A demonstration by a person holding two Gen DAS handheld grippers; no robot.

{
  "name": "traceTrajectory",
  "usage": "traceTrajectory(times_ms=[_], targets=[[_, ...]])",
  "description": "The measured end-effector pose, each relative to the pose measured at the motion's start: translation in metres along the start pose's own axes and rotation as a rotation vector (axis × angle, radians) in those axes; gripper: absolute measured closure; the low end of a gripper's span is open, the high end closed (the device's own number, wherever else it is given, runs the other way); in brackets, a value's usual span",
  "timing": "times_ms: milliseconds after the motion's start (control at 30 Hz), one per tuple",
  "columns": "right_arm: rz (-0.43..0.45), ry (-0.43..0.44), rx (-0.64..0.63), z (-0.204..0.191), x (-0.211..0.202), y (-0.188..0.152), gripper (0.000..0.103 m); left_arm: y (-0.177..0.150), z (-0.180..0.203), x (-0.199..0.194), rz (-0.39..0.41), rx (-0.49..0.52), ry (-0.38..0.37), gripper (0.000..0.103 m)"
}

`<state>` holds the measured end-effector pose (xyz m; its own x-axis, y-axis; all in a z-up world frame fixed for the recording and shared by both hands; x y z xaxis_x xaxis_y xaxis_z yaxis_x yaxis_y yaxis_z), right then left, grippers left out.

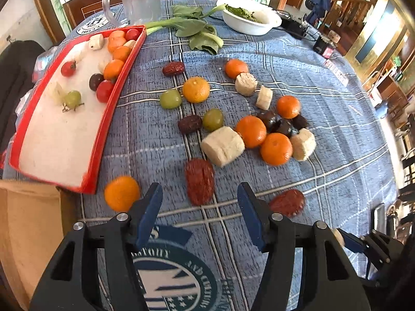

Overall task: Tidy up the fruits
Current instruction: 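Close left tool on the red date while right tool grasps the beige cube, then carry both items over the cardboard box while right tool releases the cube inside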

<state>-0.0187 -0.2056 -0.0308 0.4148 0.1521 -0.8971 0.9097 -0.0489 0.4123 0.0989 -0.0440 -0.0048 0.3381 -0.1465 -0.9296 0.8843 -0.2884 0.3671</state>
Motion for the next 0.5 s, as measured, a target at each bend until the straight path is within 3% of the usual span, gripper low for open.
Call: traceTrajectory(times_ms=[333, 400, 500], targets=[[0.024, 0.015, 0.025, 0.005, -0.009, 0.001, 0.071, 0.008, -0.003, 0.026, -0.042, -0.001, 0.023, 0.047], [0.026, 0.028, 0.045, 0.008, -0.01, 0.001, 0.071, 0.007, 0.0, 0.032, -0.066, 0.003, 0.01, 0.081], [0.027, 0.036, 0.062, 0.009, -0.011, 0.004, 0.071, 0.004, 0.003, 0.033, -0.064, 0.024, 0.006, 0.082]])
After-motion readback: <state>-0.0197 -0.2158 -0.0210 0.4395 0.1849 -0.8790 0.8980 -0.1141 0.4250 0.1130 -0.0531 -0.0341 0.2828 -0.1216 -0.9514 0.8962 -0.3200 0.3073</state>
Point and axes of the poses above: each gripper's, at about its wrist camera, not at the fingertips, and x roughly the way its jaws point, z to its right, y to its top, the point moved 6 cm from there along x, roughly the way its jaws point, and after that the axes turned 3 degrees about x, right-handed, at the moved point
